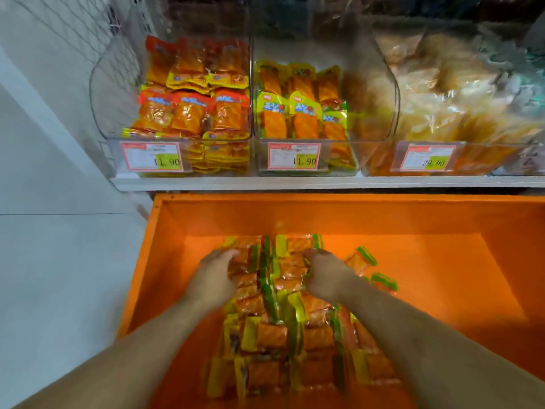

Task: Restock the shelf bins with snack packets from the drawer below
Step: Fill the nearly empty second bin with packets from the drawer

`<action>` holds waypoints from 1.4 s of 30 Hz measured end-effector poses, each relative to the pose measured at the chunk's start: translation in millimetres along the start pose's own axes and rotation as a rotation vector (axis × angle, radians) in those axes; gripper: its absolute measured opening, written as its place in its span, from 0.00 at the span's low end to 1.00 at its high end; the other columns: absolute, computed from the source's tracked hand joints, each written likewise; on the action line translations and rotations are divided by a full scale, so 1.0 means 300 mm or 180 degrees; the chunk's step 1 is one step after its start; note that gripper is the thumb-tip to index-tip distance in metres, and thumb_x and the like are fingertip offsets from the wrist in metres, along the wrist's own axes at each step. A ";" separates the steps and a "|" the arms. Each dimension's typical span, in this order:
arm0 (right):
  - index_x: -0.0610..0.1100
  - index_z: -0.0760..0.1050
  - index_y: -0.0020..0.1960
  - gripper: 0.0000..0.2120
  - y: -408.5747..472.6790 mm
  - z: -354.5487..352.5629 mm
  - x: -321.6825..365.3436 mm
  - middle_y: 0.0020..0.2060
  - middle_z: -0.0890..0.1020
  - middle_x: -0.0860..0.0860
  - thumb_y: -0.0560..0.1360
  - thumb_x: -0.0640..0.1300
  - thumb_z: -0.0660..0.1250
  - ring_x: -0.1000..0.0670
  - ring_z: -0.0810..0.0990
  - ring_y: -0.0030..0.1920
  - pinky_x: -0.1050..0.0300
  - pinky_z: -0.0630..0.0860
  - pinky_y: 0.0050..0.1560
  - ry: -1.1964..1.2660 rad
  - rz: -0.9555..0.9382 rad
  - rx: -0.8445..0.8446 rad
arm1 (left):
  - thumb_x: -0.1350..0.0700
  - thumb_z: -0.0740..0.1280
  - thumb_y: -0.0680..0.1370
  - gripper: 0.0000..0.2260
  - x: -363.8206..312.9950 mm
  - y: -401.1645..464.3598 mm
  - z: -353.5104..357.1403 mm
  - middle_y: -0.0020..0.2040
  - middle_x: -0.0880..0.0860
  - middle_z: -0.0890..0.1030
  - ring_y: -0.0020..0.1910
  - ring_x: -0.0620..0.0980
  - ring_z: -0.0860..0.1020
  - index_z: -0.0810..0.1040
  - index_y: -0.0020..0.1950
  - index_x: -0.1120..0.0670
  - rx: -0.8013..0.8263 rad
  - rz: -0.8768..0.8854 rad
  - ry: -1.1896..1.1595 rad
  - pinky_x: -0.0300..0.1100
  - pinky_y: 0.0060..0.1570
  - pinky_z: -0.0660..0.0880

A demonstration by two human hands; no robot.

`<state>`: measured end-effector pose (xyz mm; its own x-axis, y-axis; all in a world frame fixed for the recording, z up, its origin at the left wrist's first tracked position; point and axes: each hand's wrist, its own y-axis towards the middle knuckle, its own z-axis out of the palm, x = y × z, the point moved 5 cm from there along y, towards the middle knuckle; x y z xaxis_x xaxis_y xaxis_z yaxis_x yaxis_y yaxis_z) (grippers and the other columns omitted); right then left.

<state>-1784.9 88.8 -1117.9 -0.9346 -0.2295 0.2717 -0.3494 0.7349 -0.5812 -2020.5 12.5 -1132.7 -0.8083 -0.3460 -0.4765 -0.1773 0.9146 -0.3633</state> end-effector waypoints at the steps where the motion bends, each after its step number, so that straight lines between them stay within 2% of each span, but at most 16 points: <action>1: 0.46 0.64 0.79 0.33 0.047 0.021 -0.003 0.71 0.74 0.42 0.75 0.41 0.68 0.39 0.76 0.69 0.51 0.77 0.61 0.0066 0.0025 -0.0046 | 0.60 0.72 0.75 0.28 0.009 0.035 0.014 0.75 0.53 0.73 0.74 0.55 0.71 0.73 0.75 0.49 0.0055 -0.0006 0.0004 0.45 0.73 0.67; 5: 0.46 0.59 0.81 0.38 0.243 0.079 -0.021 0.79 0.65 0.43 0.75 0.46 0.71 0.39 0.66 0.77 0.48 0.69 0.75 0.0042 -0.0039 -0.0241 | 0.58 0.70 0.79 0.34 0.028 0.170 0.081 0.84 0.51 0.58 0.82 0.54 0.56 0.61 0.83 0.48 0.0340 0.0117 0.0290 0.45 0.79 0.57; 8: 0.48 0.58 0.82 0.40 0.356 0.120 -0.055 0.79 0.65 0.46 0.75 0.54 0.72 0.41 0.63 0.78 0.47 0.65 0.77 0.0072 -0.0075 -0.0388 | 0.54 0.72 0.79 0.35 0.067 0.215 0.143 0.84 0.49 0.57 0.82 0.52 0.56 0.60 0.83 0.45 0.0489 0.0160 0.0338 0.44 0.78 0.57; 11: 0.50 0.68 0.77 0.36 0.383 0.150 -0.075 0.71 0.71 0.48 0.72 0.55 0.75 0.41 0.70 0.71 0.47 0.71 0.71 -0.0055 -0.0053 -0.0662 | 0.52 0.73 0.78 0.31 0.107 0.214 0.165 0.81 0.47 0.64 0.80 0.53 0.61 0.68 0.79 0.42 0.0257 0.0211 0.0352 0.46 0.76 0.62; 15: 0.53 0.76 0.68 0.24 0.362 0.149 -0.060 0.62 0.77 0.49 0.73 0.50 0.75 0.40 0.74 0.64 0.46 0.76 0.64 -0.0144 -0.0113 -0.0702 | 0.62 0.68 0.77 0.24 0.111 0.207 0.148 0.72 0.47 0.76 0.69 0.54 0.74 0.78 0.70 0.42 -0.0155 0.0377 0.0346 0.47 0.68 0.73; 19: 0.52 0.80 0.61 0.15 0.303 0.115 -0.045 0.55 0.84 0.48 0.75 0.48 0.71 0.40 0.81 0.57 0.46 0.81 0.54 -0.0101 -0.0204 -0.0684 | 0.59 0.65 0.81 0.20 0.100 0.175 0.110 0.68 0.47 0.80 0.64 0.55 0.79 0.78 0.70 0.43 -0.0280 0.0341 0.0439 0.47 0.61 0.78; 22: 0.52 0.79 0.57 0.09 0.243 0.077 -0.033 0.51 0.85 0.47 0.78 0.45 0.66 0.38 0.83 0.53 0.49 0.80 0.47 -0.0299 -0.0182 -0.0628 | 0.54 0.63 0.83 0.17 0.081 0.136 0.072 0.65 0.49 0.82 0.61 0.56 0.81 0.78 0.70 0.43 -0.0277 0.0125 0.0413 0.49 0.56 0.80; 24: 0.53 0.78 0.51 0.05 0.192 0.043 -0.008 0.47 0.84 0.48 0.78 0.44 0.65 0.39 0.82 0.50 0.50 0.79 0.44 -0.0296 -0.0211 -0.0569 | 0.52 0.64 0.83 0.12 0.059 0.110 0.043 0.60 0.53 0.85 0.56 0.59 0.83 0.79 0.66 0.46 -0.0193 -0.0098 0.0333 0.50 0.50 0.81; 27: 0.53 0.71 0.39 0.12 0.106 -0.030 0.044 0.36 0.80 0.52 0.80 0.45 0.68 0.44 0.81 0.39 0.51 0.80 0.38 -0.0034 -0.0342 -0.0471 | 0.50 0.67 0.82 0.10 0.003 0.069 -0.028 0.53 0.54 0.85 0.50 0.57 0.83 0.79 0.63 0.48 -0.0137 -0.0195 -0.0001 0.46 0.47 0.79; 30: 0.53 0.68 0.35 0.17 -0.013 -0.141 0.117 0.31 0.76 0.55 0.79 0.45 0.70 0.53 0.76 0.32 0.58 0.70 0.31 0.0359 -0.0453 -0.0400 | 0.49 0.69 0.80 0.09 -0.078 0.008 -0.127 0.47 0.50 0.85 0.43 0.51 0.83 0.81 0.58 0.49 -0.0005 -0.0087 -0.0181 0.43 0.41 0.78; 33: 0.49 0.69 0.35 0.17 -0.143 -0.260 0.179 0.30 0.74 0.54 0.77 0.45 0.73 0.53 0.73 0.30 0.56 0.68 0.31 0.0778 -0.0504 -0.0475 | 0.48 0.71 0.80 0.10 -0.160 -0.068 -0.239 0.50 0.51 0.85 0.50 0.53 0.84 0.83 0.58 0.49 0.0174 -0.0044 -0.0490 0.40 0.39 0.76; 35: 0.48 0.69 0.33 0.17 -0.247 -0.333 0.213 0.29 0.71 0.55 0.76 0.41 0.73 0.54 0.69 0.27 0.58 0.66 0.29 0.1210 -0.0614 -0.0482 | 0.50 0.71 0.79 0.05 -0.223 -0.135 -0.328 0.44 0.52 0.84 0.49 0.58 0.84 0.82 0.51 0.51 0.0242 -0.0016 -0.0731 0.37 0.31 0.71; 38: 0.49 0.64 0.31 0.21 -0.414 -0.439 0.259 0.30 0.62 0.53 0.72 0.31 0.71 0.52 0.60 0.31 0.55 0.58 0.32 0.1782 -0.0955 -0.0601 | 0.54 0.72 0.79 0.08 -0.306 -0.261 -0.462 0.53 0.54 0.84 0.53 0.55 0.82 0.83 0.57 0.51 0.0267 0.0047 -0.1276 0.34 0.35 0.72; 40: 0.48 0.63 0.33 0.22 -0.512 -0.500 0.283 0.33 0.60 0.50 0.70 0.29 0.71 0.51 0.60 0.35 0.53 0.57 0.36 0.2093 -0.1169 -0.0822 | 0.57 0.74 0.78 0.03 -0.342 -0.344 -0.532 0.49 0.54 0.84 0.52 0.52 0.81 0.83 0.50 0.54 0.0329 0.0163 -0.1603 0.23 0.39 0.70; 41: 0.48 0.63 0.34 0.21 -0.551 -0.521 0.290 0.34 0.61 0.50 0.70 0.30 0.72 0.51 0.61 0.36 0.53 0.59 0.37 0.2288 -0.1222 -0.0897 | 0.58 0.75 0.77 0.02 -0.360 -0.385 -0.560 0.47 0.53 0.85 0.52 0.53 0.82 0.83 0.48 0.55 0.0397 0.0207 -0.1765 0.21 0.50 0.71; 42: 0.48 0.65 0.34 0.21 -0.584 -0.536 0.294 0.34 0.63 0.50 0.71 0.30 0.73 0.51 0.63 0.36 0.54 0.61 0.38 0.2520 -0.1246 -0.0951 | 0.58 0.76 0.74 0.05 -0.366 -0.410 -0.579 0.49 0.55 0.86 0.55 0.56 0.83 0.84 0.49 0.55 0.0471 0.0287 -0.1959 0.32 0.63 0.75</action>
<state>-1795.6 42.4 -868.6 -0.3979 -0.0743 0.9144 -0.4958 0.8561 -0.1461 -2007.4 -25.6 -896.7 -0.3382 -0.3660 -0.8670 -0.0087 0.9225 -0.3860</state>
